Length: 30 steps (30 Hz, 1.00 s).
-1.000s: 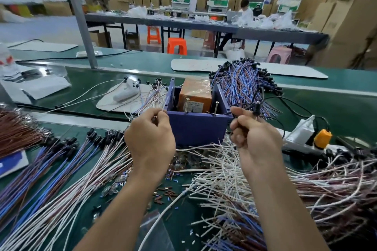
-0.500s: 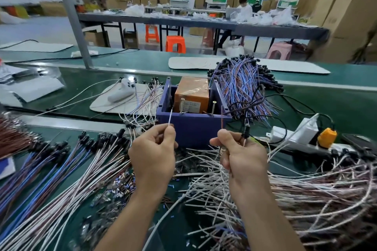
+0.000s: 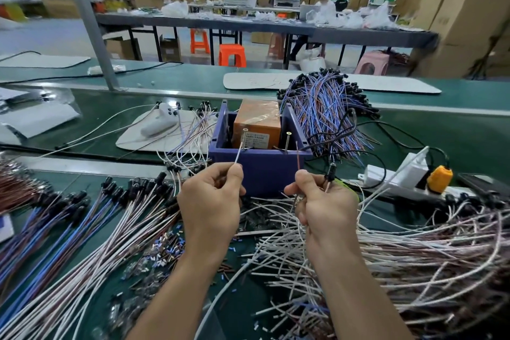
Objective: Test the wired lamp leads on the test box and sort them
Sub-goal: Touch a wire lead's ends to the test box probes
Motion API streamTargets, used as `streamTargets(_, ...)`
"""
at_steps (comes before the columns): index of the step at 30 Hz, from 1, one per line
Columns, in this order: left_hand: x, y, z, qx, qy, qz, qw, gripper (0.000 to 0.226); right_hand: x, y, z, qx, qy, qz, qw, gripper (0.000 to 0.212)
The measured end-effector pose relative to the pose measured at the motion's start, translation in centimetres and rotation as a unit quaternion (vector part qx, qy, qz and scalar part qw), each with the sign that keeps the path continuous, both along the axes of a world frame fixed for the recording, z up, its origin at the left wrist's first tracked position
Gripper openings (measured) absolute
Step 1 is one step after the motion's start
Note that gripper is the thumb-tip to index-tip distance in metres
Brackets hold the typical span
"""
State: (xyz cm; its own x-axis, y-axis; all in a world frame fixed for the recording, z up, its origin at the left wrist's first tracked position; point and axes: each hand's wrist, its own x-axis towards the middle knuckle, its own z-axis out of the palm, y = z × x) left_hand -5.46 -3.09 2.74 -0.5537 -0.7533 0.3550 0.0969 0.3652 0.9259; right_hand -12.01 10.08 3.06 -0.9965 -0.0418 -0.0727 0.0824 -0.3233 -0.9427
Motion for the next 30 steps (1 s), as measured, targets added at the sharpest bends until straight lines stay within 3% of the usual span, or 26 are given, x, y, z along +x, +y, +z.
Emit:
streamTargets(14, 0.1, 0.2, -0.1, -0.021, -0.003, 0.003, 1.0, 0.022, 0.3, -0.7, 0.2, 0.018, 0.021, 0.005, 1.0, 0.026)
streamTargets(17, 0.2, 0.2, -0.1, -0.011, 0.003, 0.005, 1.0, 0.023, 0.5, -0.3, 0.4, -0.005, 0.005, -0.004, 1.0, 0.02)
streamTargets(21, 0.3, 0.4, 0.0, 0.002, 0.011, 0.045, 0.999, 0.024, 0.9, 0.1, 1.3, -0.017, 0.008, -0.024, 1.0, 0.02)
streamTargets(26, 1.1, -0.9, 0.4, -0.026, -0.057, 0.167, 0.984, 0.022, 2.2, 1.1, 4.2, -0.048, -0.017, 0.095, 0.994, 0.02)
streamTargets(28, 1.3, -1.4, 0.8, 0.014, -0.015, 0.124, 0.992, 0.019, 2.8, 1.7, 5.6, -0.058, -0.019, 0.145, 0.987, 0.019)
streamTargets(30, 1.3, -1.6, 1.4, 0.111, 0.074, 0.018, 0.991, 0.011, 3.2, 1.9, 6.5, -0.056, -0.027, 0.186, 0.98, 0.018)
